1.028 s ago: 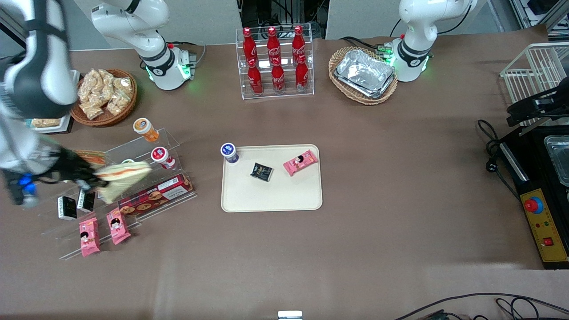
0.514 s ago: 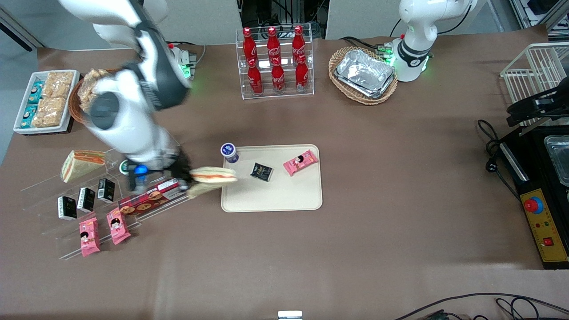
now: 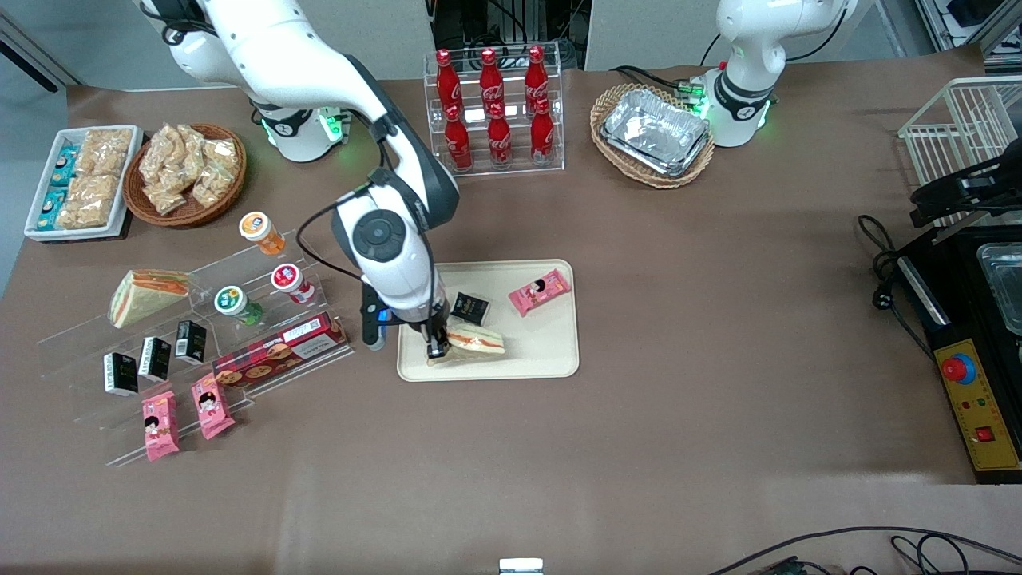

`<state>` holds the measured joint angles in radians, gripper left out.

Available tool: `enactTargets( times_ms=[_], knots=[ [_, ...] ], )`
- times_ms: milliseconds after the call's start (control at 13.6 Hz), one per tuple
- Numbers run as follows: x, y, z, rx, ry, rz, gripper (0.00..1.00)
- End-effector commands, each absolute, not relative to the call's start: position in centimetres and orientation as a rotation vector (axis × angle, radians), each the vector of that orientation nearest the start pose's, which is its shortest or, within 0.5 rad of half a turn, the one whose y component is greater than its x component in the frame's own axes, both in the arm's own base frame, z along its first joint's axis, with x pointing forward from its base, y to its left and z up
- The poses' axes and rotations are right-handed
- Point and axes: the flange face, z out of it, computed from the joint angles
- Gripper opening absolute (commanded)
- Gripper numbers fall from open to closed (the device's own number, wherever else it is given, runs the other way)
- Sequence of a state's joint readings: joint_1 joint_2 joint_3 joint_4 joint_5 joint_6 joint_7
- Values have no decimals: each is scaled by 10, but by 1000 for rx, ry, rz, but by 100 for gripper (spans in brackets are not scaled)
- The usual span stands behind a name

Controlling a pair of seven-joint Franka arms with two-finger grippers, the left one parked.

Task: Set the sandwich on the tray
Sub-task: 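Carry the sandwich with the right gripper over the cream tray, then lower the sandwich onto the tray and open the right gripper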

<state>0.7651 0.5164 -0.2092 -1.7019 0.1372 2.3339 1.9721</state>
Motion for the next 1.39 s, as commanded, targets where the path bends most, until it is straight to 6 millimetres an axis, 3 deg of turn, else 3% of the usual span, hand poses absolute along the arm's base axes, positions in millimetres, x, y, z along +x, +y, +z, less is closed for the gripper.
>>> enactTargets(
  times_ms=[0,147,514,587,661,734,807,881,954,1101,1321],
  knots=[
    [573,395,275,-2218,2061,-85,0],
    [575,398,260,-2200,2050,-100,0],
    [582,408,245,-2206,2009,-128,0],
    [584,411,242,-2200,2011,-132,8],
    [585,412,240,-2194,2017,-130,40],
    [586,411,237,-2193,2024,-128,84],
    [586,411,235,-2193,2027,-130,100],
    [586,410,236,-2195,2023,-133,100],
    [587,409,242,-2200,2020,-135,100],
    [594,403,276,-2172,2001,-137,100],
    [585,392,342,-2281,1963,-80,100]
  ],
)
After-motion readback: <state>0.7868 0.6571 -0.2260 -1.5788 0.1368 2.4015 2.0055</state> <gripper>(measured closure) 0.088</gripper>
